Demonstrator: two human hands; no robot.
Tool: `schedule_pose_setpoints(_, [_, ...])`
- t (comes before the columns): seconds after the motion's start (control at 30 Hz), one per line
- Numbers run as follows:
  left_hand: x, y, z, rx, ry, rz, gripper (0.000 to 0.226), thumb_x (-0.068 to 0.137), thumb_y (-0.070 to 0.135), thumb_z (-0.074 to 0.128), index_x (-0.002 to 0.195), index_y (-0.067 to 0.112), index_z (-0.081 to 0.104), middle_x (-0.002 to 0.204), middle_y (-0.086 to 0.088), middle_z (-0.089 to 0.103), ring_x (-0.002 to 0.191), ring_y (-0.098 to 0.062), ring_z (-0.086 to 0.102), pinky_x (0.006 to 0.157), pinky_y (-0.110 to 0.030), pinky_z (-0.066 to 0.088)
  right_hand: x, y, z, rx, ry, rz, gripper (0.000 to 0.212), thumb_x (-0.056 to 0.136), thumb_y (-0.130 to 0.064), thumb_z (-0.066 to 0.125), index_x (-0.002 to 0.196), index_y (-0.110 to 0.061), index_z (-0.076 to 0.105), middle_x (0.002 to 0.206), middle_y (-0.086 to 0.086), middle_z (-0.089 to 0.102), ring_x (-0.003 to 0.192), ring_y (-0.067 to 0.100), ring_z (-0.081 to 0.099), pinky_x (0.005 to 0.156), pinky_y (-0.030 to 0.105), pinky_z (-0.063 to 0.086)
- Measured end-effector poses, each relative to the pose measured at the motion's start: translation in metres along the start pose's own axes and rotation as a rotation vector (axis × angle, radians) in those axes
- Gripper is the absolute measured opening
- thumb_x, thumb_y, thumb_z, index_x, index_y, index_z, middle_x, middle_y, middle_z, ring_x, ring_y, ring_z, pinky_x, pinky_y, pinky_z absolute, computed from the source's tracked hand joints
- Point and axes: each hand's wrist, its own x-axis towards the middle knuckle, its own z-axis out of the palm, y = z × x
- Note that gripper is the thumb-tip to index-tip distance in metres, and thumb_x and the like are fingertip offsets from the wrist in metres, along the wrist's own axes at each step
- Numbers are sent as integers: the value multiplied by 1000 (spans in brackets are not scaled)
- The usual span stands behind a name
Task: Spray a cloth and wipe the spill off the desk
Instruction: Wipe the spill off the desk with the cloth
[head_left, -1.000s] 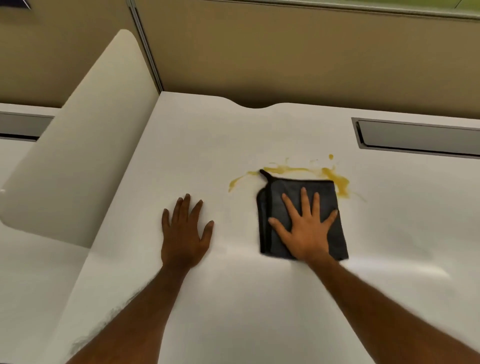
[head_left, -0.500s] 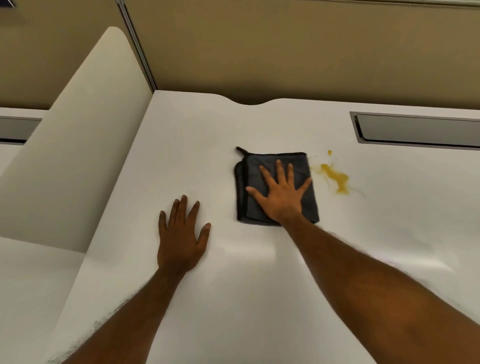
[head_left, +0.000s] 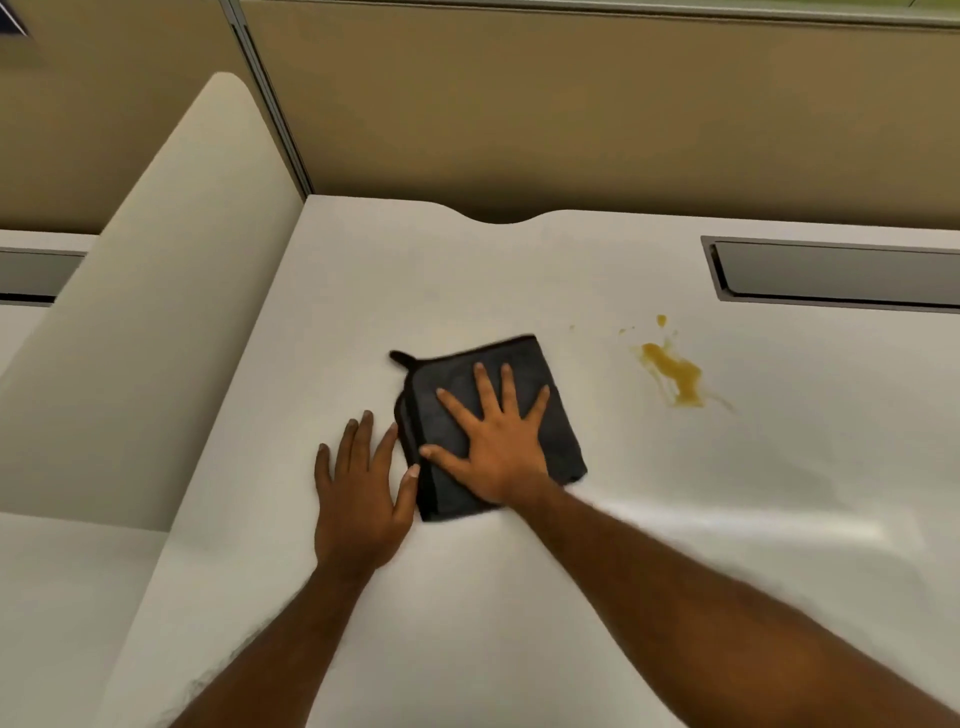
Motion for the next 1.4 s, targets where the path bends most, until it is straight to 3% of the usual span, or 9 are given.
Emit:
schedule_pose_setpoints(0.13, [0,0,0,-6,-2,-2,64,95,54,27,150,23,34,163,-5,22,152,-21,13,122,-50,7,51,41,-14,23,27,98,83,77,-88,18,149,-49,10,164,0,-4,149,30,-13,105,75,-16])
schedule_pose_setpoints(0.33, [0,0,0,2,-4,-6,65,94,56,28,150,23,34,163,-5,21,152,-21,13,122,-51,8,19,96,-21,44,48,243,79,80,-85,19,150,-48,10,164,-4,-1,150,28,-9,108,74,-4])
schedule_pose_setpoints(0.43, [1,1,0,17,-11,0,66,94,57,28,150,22,35,162,-7,23,151,-23,15,121,-52,10,-35,79,-6,18,101,205,78,82,-82,23,150,-47,13,164,0,3,150,34,-5,107,75,-3])
schedule_pose_setpoints(0.53, [0,2,-1,25,-18,-14,68,93,58,27,150,22,34,162,-8,24,151,-24,16,121,-53,11,-51,46,4,-19,48,91,80,81,-85,18,150,-46,10,164,5,-2,148,40,-9,104,77,-7])
schedule_pose_setpoints(0.77, [1,2,-4,-1,-49,-19,68,92,58,25,150,23,33,163,-5,20,152,-20,11,122,-50,8,52,53,-15,-10,5,5,74,81,-84,15,148,-52,9,164,-2,-5,148,34,-14,102,77,-10])
schedule_pose_setpoints(0.97, [0,3,-4,-18,-27,-30,65,91,56,29,148,25,36,162,-2,23,152,-19,14,122,-48,8,103,151,-46,41,32,261,74,81,-84,16,147,-52,13,164,-7,-3,150,30,-10,103,77,-11])
schedule_pose_setpoints(1.13, [0,3,-5,-23,-26,-37,65,90,57,30,148,26,36,162,-1,22,152,-17,12,122,-47,6,68,236,-58,73,39,482,74,80,-84,20,147,-52,13,164,-8,-1,150,29,-8,104,78,-5])
schedule_pose_setpoints(1.4, [-1,6,-7,14,-17,-29,66,89,57,30,146,23,41,161,-5,26,150,-21,19,121,-47,8,-39,253,-42,114,80,641,74,81,-83,21,147,-53,11,164,-7,-1,150,28,-9,106,77,-2])
